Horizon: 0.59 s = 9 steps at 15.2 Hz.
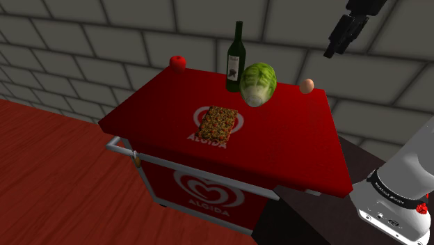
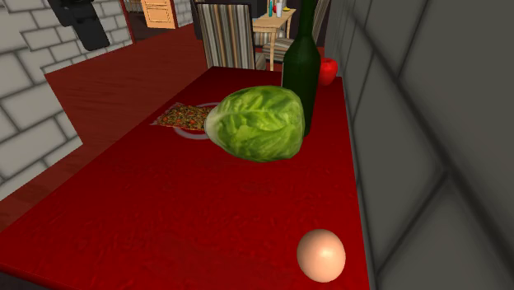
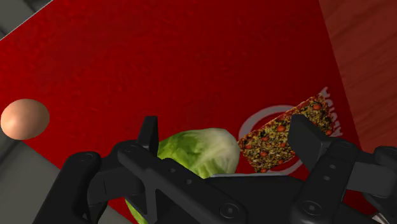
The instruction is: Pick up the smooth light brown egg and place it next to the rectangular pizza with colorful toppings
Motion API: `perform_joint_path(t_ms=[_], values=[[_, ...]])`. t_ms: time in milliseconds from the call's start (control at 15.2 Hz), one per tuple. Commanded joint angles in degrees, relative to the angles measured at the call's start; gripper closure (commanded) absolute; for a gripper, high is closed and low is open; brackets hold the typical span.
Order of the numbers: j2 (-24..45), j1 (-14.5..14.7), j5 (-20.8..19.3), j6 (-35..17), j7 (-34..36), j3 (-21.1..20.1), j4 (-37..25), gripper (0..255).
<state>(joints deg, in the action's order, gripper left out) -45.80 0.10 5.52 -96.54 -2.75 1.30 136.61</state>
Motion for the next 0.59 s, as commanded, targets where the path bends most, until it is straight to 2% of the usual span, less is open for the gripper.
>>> perform_joint_path(t_ms=[0, 528], values=[[0.00, 0.00, 0.00, 0.00, 0.00, 0.00, 0.00, 0], [-0.25, -4.02, -3.28, -17.81, -6.22, 6.78, 12.07, 0]])
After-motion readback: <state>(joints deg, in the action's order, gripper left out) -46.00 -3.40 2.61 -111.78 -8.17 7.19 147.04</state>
